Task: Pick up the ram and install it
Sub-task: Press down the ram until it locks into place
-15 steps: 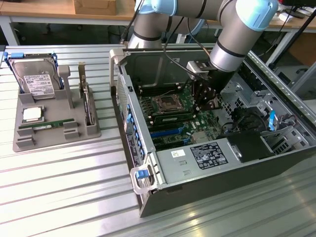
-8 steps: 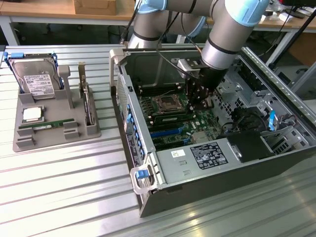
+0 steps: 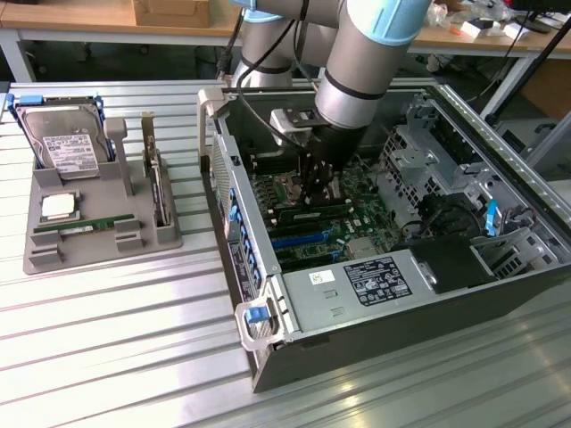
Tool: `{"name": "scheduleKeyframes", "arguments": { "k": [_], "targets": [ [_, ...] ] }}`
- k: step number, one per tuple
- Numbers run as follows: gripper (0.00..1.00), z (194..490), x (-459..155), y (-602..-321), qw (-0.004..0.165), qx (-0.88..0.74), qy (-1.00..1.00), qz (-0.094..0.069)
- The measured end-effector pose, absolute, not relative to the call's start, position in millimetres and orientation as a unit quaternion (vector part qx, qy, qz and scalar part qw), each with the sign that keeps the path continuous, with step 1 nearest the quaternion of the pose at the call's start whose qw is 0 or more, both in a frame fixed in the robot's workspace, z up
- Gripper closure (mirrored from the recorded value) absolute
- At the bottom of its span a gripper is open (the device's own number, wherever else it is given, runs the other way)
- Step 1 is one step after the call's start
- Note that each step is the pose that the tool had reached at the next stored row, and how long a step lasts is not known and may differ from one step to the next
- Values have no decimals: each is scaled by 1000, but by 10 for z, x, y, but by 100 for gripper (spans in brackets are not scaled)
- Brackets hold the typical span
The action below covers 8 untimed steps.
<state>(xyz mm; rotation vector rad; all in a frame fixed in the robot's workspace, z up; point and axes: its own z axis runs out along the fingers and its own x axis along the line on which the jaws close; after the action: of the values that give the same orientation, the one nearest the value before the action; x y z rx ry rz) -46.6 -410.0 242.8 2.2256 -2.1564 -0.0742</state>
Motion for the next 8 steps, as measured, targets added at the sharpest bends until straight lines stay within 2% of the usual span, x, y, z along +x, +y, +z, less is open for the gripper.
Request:
{"name": "scheduleKeyframes", "arguments": {
  "k": [8],
  "targets": [
    [90,2307,-666,-4102,21,718,-695,-24]
  ]
}}
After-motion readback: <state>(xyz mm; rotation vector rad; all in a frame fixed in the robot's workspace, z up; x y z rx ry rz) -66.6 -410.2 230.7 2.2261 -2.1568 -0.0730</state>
